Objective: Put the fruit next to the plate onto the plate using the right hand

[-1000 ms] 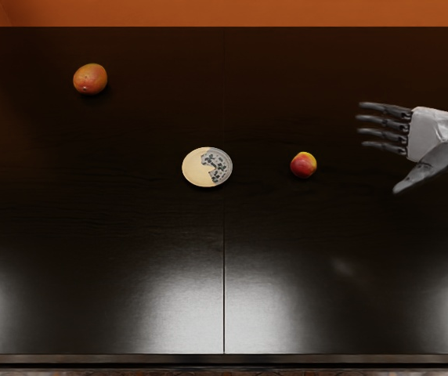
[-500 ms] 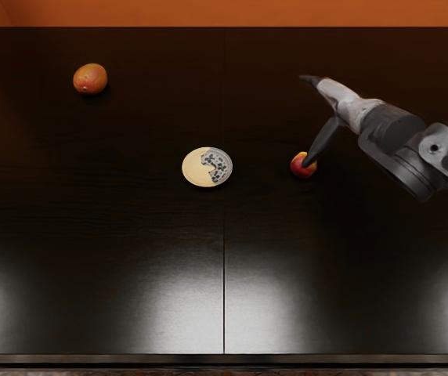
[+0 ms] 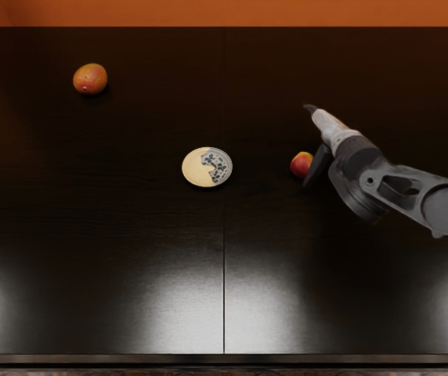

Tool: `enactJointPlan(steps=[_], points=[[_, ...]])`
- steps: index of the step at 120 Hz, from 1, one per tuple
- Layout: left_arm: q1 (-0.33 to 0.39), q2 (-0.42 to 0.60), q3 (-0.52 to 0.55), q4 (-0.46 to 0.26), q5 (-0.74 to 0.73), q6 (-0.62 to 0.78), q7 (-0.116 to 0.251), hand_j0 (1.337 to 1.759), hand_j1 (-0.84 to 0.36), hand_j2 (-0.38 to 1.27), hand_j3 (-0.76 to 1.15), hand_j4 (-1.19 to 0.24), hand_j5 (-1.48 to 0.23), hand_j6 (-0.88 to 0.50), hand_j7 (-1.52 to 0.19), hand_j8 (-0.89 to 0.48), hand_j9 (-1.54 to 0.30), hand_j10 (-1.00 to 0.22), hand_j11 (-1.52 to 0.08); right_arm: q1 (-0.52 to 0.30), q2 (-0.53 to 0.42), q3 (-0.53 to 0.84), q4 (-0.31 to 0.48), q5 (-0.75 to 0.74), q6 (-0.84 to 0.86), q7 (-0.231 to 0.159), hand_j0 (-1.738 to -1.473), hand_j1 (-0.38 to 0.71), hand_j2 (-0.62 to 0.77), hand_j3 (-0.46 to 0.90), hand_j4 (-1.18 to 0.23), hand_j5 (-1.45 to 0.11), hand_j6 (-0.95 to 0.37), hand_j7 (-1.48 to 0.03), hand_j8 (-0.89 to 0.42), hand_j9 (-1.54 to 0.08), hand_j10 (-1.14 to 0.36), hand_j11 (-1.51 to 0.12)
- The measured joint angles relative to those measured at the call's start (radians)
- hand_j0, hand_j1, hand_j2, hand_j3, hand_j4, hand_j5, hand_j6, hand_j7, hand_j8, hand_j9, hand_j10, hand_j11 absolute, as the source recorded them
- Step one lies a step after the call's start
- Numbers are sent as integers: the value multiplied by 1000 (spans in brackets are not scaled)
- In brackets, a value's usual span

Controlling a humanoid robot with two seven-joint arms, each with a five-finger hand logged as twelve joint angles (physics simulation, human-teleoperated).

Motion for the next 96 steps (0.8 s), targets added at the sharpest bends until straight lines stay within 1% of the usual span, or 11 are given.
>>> enactJointPlan(steps=[25,35,50,74,96], points=[[0,0,0,0,0,0,0,1658,341,1,0,-7,-9,-7,-9,-7,-9,-7,-9,-5,14,-13,-12,2,-7,0,-1658,-128,-35,0,-187,-242,-189,-241,-188,-241,-187,-241],[0,0,0,0,0,0,0,1658,341,1,0,-7,-9,-7,-9,-7,-9,-7,-9,-5,19,-13,-12,3,-7,0,-1658,-76,-44,0,-231,-298,-232,-297,-231,-298,-230,-298],[0,0,0,0,0,0,0,1658,341,1,0,-7,-9,-7,-9,-7,-9,-7,-9,-9,24,-14,-13,4,-7,0,-1658,-24,-52,0,-274,-354,-275,-353,-274,-354,-273,-353],[0,0,0,0,0,0,0,1658,341,1,0,-7,-9,-7,-9,-7,-9,-7,-9,-18,32,-13,-13,4,-7,0,-1658,24,-60,0,-314,-407,-315,-406,-315,-406,-314,-406],[0,0,0,0,0,0,0,1658,341,1,0,-7,-9,-7,-9,-7,-9,-7,-9,-23,29,-14,-10,4,-4,0,-1658,100,-73,0,-377,-488,-378,-488,-377,-488,-376,-488]])
